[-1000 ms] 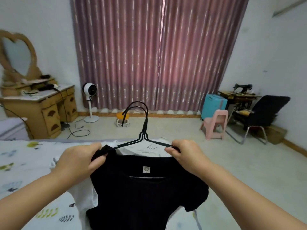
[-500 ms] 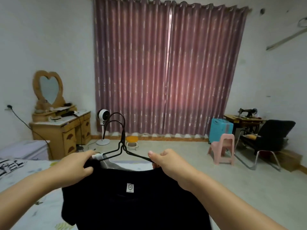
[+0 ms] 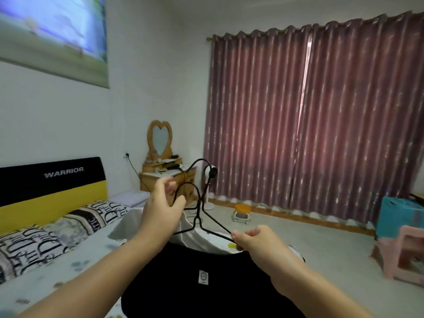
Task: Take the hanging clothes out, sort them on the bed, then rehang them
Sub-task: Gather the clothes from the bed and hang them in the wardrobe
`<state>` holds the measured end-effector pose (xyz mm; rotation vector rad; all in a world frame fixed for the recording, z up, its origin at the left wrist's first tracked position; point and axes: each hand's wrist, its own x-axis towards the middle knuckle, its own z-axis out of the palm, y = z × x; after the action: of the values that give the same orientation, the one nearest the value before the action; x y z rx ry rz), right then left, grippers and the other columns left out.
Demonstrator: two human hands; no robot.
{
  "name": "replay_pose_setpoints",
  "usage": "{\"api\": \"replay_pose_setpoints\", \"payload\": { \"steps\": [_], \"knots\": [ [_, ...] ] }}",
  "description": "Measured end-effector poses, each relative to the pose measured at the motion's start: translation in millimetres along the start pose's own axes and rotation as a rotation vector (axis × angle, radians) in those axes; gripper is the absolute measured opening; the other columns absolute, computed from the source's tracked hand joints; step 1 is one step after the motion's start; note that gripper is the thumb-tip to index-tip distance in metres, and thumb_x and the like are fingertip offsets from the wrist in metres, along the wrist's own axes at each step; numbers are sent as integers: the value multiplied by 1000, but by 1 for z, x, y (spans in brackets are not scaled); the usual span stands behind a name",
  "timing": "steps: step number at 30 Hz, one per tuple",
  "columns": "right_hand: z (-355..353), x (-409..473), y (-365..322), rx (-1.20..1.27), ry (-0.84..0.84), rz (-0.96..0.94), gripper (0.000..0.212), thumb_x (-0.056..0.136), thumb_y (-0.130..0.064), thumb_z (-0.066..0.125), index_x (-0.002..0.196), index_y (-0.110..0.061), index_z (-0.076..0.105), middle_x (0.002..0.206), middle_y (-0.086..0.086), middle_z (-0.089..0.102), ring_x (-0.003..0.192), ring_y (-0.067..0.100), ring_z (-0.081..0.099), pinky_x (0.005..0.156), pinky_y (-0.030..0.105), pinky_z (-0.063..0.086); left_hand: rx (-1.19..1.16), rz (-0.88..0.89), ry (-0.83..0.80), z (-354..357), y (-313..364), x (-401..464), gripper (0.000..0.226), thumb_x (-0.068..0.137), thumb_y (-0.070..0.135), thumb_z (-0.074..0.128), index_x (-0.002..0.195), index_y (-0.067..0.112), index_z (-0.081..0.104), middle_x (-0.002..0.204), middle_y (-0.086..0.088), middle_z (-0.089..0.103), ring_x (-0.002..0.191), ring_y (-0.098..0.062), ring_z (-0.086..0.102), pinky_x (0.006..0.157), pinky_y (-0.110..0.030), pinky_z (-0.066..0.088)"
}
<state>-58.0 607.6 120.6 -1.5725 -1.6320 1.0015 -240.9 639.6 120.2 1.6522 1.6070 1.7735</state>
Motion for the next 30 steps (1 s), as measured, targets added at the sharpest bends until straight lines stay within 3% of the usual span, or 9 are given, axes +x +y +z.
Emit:
{"api": "replay_pose_setpoints", "payload": {
  "steps": [3, 5, 7, 10, 14, 18, 24, 28, 30],
  "knots": [
    [15, -18, 3, 18, -36, -55, 38, 95, -32, 52, 63, -12, 48, 43, -4, 37, 45, 11, 32, 46, 23, 23, 238, 197, 312, -22, 12, -28, 12, 88, 17, 57, 92, 14, 45, 95, 2, 43, 88, -13, 40, 72, -18, 28],
    [28, -27, 2, 34, -77, -94, 35, 95, -30, 51, 66, -12, 48, 56, 4, 37, 49, 14, 31, 49, 25, 22, 413, 163, 192, -37, 17, -42, 25, 94, 27, 47, 72, 16, 48, 73, 3, 49, 68, -12, 43, 55, -23, 24],
    [40, -36, -3, 33, -126, -122, 36, 96, -27, 50, 63, -11, 50, 60, 6, 35, 49, 14, 31, 49, 26, 22, 513, 61, 50, -52, 19, -53, 40, 98, 35, 36, 74, 12, 58, 71, -2, 60, 68, -14, 49, 53, -25, 26],
    [60, -52, -15, 26, -198, -163, 34, 95, -22, 49, 63, -12, 52, 59, 4, 33, 49, 14, 31, 49, 26, 21, 346, 18, 83, -81, 22, -59, 40, 97, 33, 40, 81, 4, 62, 81, -20, 64, 70, -22, 51, 58, -26, 28],
    [86, -72, -34, 8, -293, -227, 34, 96, -22, 48, 64, -14, 56, 59, 3, 40, 49, 13, 37, 51, 26, 24, 238, -85, 166, -125, 30, -67, 37, 92, 35, 52, 74, 4, 61, 72, -9, 48, 57, -6, 36, 52, -10, 31],
    [121, -92, -59, 23, -480, -266, 41, 98, -27, 45, 60, -14, 52, 47, -5, 39, 38, 8, 35, 44, 21, 24, -106, -112, 335, -166, 33, -81, 23, 89, 20, 59, 74, 6, 68, 79, -7, 71, 72, -9, 64, 63, -7, 43],
    [200, -129, -95, 171, -747, -232, 38, 98, -25, 46, 64, -12, 56, 50, -1, 46, 44, 12, 41, 47, 22, 29, -172, -81, 524, -257, 19, -99, 19, 92, 8, 53, 74, 8, 61, 75, 4, 67, 57, 3, 64, 60, -6, 47],
    [255, -160, -112, 238, -1022, -234, 25, 85, -38, 63, 79, -14, 66, 76, 3, 60, 71, 15, 56, 67, 22, 40, -166, -76, 631, -336, 4, -111, 20, 93, 4, 49, 79, 12, 62, 80, 1, 66, 70, -5, 65, 59, -7, 48],
    [287, -177, -117, 266, -1208, -247, 38, 70, -43, 73, 89, -11, 68, 90, 11, 59, 87, 24, 53, 80, 29, 39, -166, -82, 669, -372, -4, -118, 16, 93, 2, 47, 89, 3, 63, 82, -4, 65, 71, -6, 63, 60, -7, 50]
  ]
}}
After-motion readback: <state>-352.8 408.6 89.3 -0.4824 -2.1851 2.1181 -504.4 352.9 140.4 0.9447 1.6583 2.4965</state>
